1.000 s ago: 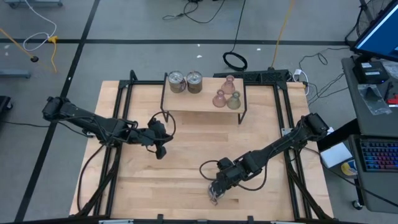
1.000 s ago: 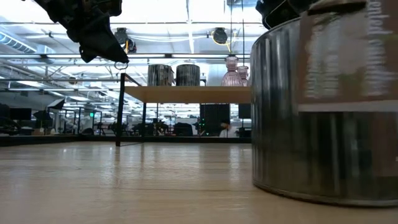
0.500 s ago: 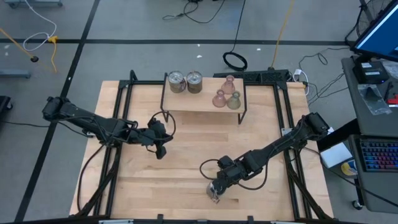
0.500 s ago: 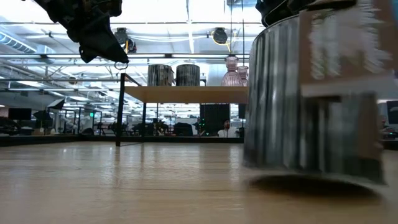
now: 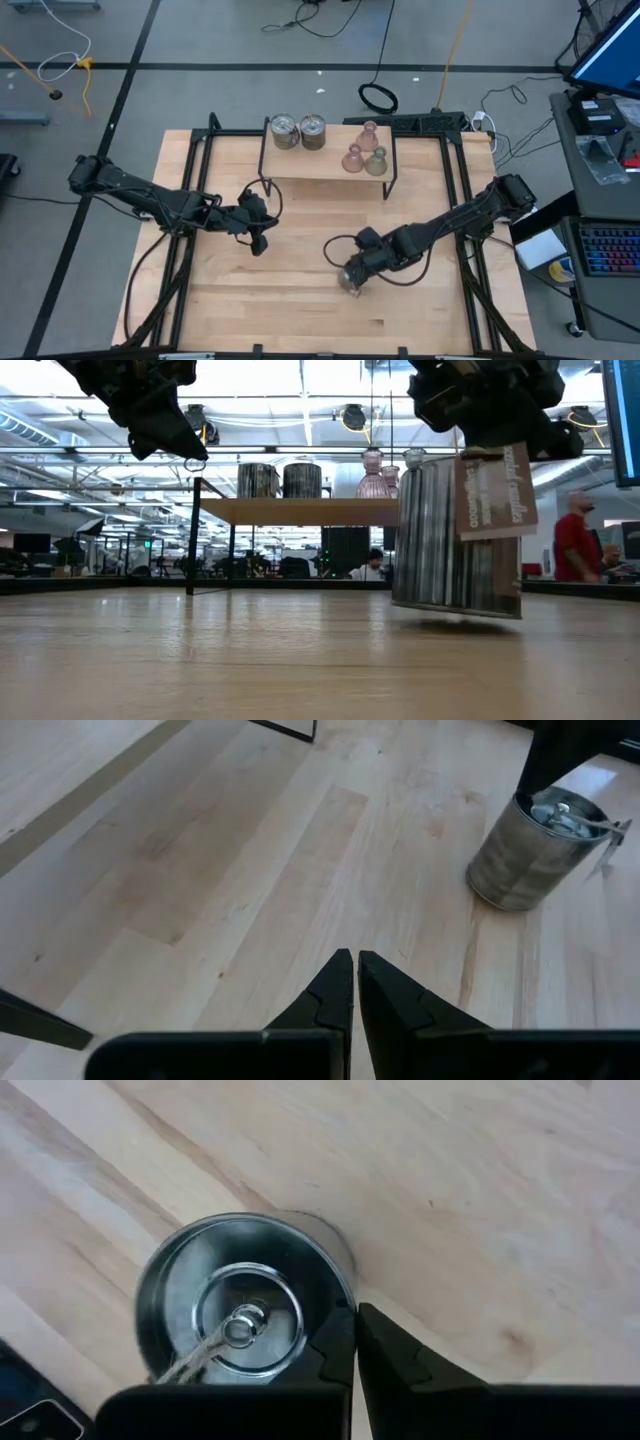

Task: Pick & Place candle stick holders
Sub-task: Put the scented candle on the shelf

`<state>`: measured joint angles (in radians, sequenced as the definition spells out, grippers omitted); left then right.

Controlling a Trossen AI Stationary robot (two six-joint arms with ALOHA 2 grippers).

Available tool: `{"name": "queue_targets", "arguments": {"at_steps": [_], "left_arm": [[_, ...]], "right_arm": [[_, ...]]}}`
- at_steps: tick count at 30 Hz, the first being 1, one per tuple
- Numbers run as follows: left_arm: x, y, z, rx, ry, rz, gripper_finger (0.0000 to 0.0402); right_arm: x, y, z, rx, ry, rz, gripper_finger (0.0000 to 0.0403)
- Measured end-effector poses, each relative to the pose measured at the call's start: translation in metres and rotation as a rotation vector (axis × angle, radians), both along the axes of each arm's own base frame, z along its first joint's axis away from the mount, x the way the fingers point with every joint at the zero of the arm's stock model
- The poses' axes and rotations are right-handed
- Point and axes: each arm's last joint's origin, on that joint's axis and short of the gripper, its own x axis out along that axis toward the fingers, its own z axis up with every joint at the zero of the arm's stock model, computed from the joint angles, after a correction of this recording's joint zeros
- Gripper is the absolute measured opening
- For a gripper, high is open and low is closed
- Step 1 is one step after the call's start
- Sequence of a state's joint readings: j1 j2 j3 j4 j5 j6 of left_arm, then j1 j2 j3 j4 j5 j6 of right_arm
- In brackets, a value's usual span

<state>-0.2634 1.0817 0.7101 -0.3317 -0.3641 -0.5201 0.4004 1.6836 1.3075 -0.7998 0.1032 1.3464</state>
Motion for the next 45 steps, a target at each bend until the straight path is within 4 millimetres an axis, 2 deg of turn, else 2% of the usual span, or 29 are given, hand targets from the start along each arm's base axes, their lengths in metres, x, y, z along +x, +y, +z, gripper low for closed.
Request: {"name": "queue_targets", "arguments": {"at_steps": [16,29,37,45], "left_arm": [[0.000,0.000,0.000,0.000,-0.006,0.000,0.0021],[0.012,-0.005,0.018,0.090,-0.190,-0.152,0.0021],[0.017,-0.010,0.031,0.258,-0.319,-0.322,0.0021],[0.015,-0.020,0.035,0.495,-0.327,-0.432,0.0021]], "right_arm": [[0.008,-0.021,0.003,-0.047,-0.003,0.067,0.0001],[0.024,-0.046,0.043,-0.082,-0.053,0.112,0.0000],[0.034,-0.070,0.059,-0.059,-0.102,0.130,0.0000],[0.041,-0.093,0.076,-0.059,-0.153,0.134,0.0000]]}}
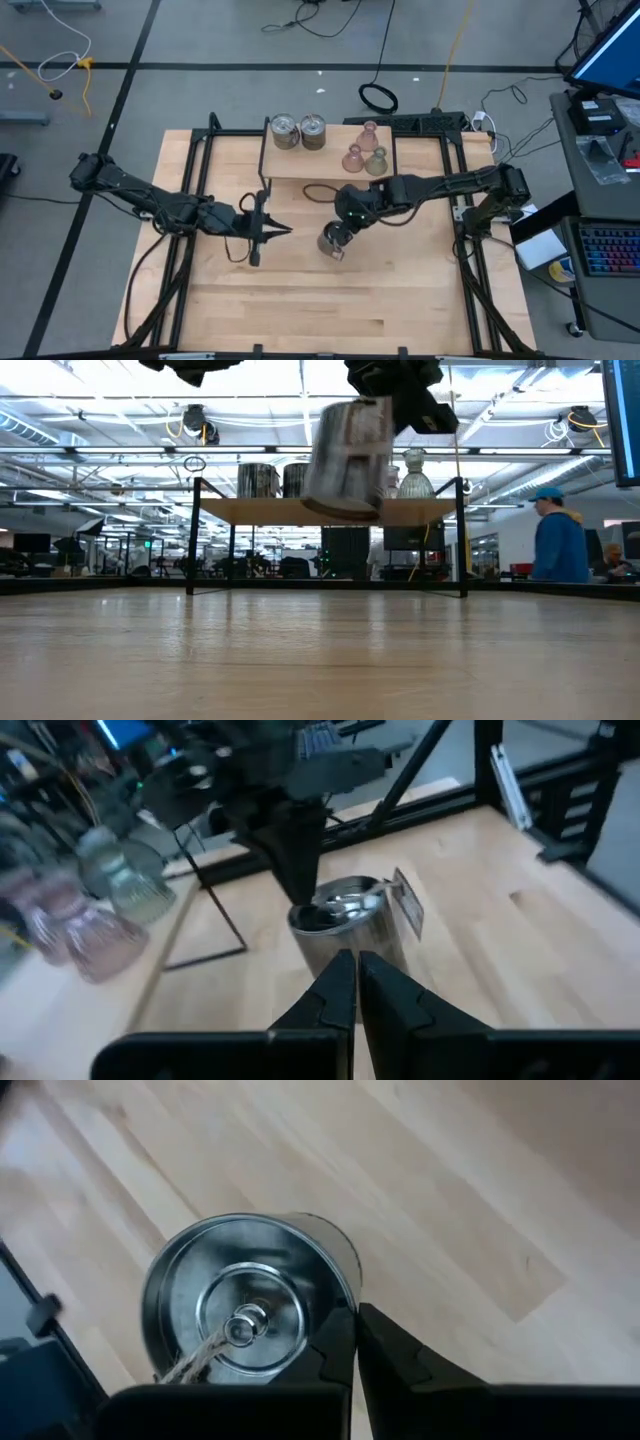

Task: Pick & Place candle stick holders
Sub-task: Put the scented candle on the shelf

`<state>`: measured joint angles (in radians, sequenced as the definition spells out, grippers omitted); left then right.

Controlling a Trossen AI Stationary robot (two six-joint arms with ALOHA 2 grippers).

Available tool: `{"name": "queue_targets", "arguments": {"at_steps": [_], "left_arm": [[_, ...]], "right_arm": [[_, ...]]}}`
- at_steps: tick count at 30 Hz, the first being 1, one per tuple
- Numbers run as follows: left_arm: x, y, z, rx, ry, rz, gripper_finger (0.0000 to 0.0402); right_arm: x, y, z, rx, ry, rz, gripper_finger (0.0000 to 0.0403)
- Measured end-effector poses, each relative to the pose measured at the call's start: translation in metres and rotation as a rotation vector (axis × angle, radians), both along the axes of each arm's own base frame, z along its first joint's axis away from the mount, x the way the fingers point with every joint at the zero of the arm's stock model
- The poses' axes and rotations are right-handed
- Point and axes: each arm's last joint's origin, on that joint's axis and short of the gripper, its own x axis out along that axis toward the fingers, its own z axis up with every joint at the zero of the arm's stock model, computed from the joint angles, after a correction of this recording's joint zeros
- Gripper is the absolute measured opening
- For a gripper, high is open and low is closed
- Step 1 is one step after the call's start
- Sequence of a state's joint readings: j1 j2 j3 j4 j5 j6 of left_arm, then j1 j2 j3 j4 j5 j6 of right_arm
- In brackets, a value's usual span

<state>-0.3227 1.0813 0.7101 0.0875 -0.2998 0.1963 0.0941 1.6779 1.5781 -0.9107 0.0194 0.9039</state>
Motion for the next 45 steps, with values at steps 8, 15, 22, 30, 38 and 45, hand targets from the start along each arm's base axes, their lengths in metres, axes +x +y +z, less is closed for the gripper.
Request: {"name": "queue_targets", "arguments": {"at_steps": [8,15,22,30,38,45], "left_arm": [[-0.001,-0.007,0.021,0.251,-0.007,-0.002,0.0021],[-0.003,-0.006,0.052,0.311,0.110,-0.013,0.0021],[-0.001,-0.014,0.072,0.383,0.301,-0.075,0.0021],[0.020,-0.028,0.070,0.464,0.507,-0.128,0.0021],[0.035,-0.034,0.056,0.507,0.605,-0.145,0.0021],[0.041,-0.036,0.052,0.530,0.607,-0.158,0.0024]], "right_arm": [[0.016,-0.008,0.008,0.016,-0.029,0.035,0.0000],[0.038,-0.008,0.015,-0.010,-0.028,0.095,0.0000],[0.056,-0.013,0.025,-0.037,-0.026,0.120,0.0000],[0.076,-0.012,0.022,-0.052,-0.032,0.157,0.0000],[0.078,-0.012,0.021,-0.054,-0.045,0.147,0.0000],[0.079,-0.012,0.022,-0.055,-0.057,0.145,0.0000]]}}
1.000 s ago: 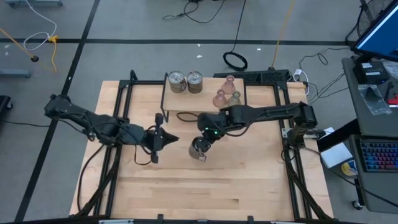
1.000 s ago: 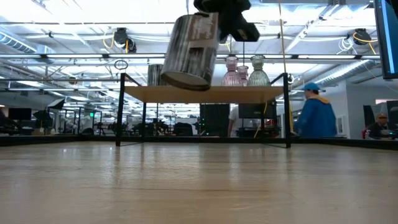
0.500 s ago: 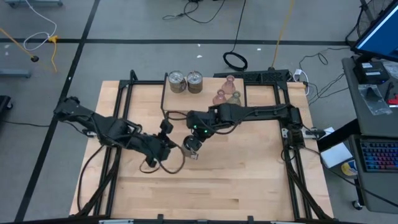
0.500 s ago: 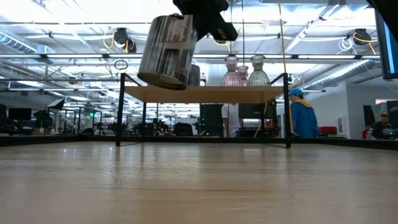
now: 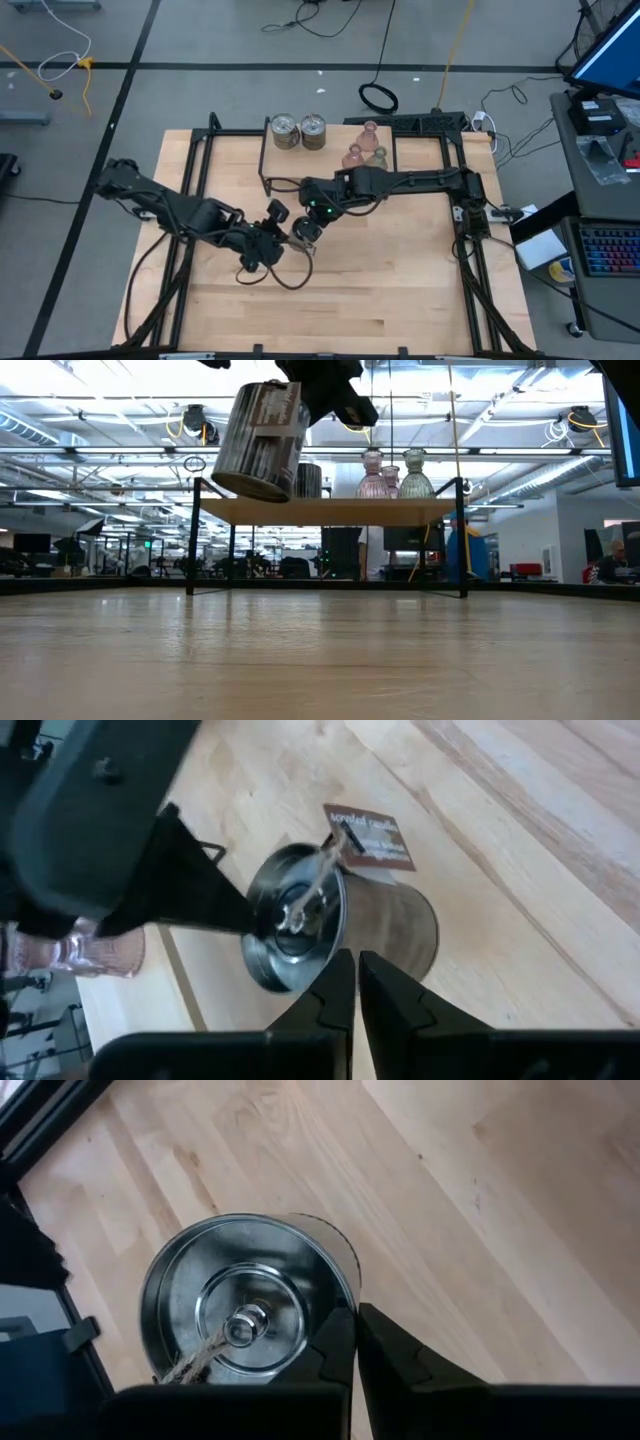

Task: Pick & Place candle stick holders
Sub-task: Put the scented candle on the shelf

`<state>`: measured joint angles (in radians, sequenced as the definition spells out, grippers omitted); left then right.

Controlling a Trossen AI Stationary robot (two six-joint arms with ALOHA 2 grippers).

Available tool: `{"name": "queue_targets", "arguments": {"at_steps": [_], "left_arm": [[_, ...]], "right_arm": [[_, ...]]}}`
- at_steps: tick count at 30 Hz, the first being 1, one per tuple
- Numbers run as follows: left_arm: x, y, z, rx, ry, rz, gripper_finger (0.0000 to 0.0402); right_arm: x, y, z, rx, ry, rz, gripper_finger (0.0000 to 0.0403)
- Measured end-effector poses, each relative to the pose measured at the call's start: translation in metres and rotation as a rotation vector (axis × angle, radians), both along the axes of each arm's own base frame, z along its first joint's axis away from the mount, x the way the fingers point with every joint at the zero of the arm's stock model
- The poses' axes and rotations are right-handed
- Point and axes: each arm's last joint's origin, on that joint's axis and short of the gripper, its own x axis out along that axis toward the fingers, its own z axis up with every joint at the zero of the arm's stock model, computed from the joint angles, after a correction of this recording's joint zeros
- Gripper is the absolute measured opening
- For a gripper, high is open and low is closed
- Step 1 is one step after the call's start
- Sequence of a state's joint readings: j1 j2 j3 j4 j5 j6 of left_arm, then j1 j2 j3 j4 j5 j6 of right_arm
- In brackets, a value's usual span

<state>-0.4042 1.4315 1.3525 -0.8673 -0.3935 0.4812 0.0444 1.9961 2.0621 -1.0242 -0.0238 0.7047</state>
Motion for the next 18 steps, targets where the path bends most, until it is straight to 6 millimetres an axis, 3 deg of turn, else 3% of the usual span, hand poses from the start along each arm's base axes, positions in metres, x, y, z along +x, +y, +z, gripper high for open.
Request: {"name": "queue_targets", "arguments": {"at_steps": [10,18], "left_arm": [[-0.0016,-0.0041,-0.0003,0.017,0.006,-0.034,0.0099],[-0.0017,-0.0046,-0.0003,0.127,0.028,-0.164,0.0108]], "right_arm": [[0.0002,-0.0004,0.0001,-0.023,-0.003,-0.003,0.0000],[-0.0002,0.0006,-0.0001,-0.016,0.000,0.035,0.0000]]}}
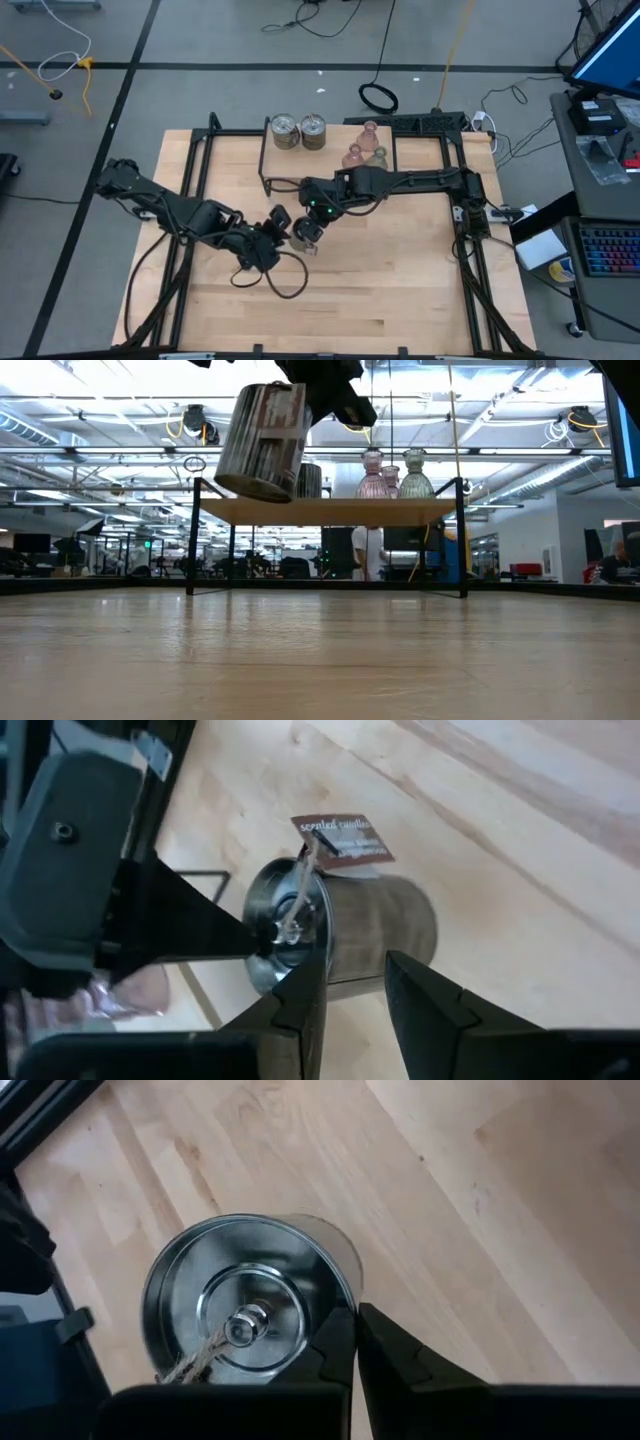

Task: Pick & Place candle stick holders
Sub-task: Put the scented candle on the shelf

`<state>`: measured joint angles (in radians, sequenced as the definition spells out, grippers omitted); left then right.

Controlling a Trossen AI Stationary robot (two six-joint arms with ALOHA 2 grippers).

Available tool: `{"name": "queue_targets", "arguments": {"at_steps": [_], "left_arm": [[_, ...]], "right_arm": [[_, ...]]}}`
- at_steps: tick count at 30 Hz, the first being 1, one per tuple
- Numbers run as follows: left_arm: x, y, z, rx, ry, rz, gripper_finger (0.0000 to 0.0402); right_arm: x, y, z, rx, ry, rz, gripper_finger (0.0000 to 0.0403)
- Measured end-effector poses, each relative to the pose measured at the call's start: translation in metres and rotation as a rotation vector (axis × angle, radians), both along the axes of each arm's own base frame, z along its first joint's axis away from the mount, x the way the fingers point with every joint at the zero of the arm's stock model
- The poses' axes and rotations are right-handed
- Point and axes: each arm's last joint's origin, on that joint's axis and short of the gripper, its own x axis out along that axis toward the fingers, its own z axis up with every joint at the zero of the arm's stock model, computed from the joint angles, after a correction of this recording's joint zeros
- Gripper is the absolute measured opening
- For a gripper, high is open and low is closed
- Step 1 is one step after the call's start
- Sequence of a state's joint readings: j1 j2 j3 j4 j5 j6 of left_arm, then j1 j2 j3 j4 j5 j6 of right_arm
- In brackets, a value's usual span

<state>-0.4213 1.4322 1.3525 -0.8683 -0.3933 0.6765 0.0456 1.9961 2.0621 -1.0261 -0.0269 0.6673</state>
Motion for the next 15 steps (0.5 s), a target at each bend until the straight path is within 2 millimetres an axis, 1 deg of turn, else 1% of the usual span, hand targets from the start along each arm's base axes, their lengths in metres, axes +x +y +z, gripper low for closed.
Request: {"name": "queue_targets", "arguments": {"at_steps": [7,15], "left_arm": [[0.0017,0.0012,0.0006,0.088,0.010,-0.113,0.0108],[0.0082,0.0047,0.0031,0.037,-0.008,-0.222,0.0108]], "right_arm": [[-0.0008,0.0028,-0.0001,-0.008,0.004,0.067,0.0000],[-0.0002,0.0038,0.0006,-0.028,-0.016,0.183,0.0000]]}}
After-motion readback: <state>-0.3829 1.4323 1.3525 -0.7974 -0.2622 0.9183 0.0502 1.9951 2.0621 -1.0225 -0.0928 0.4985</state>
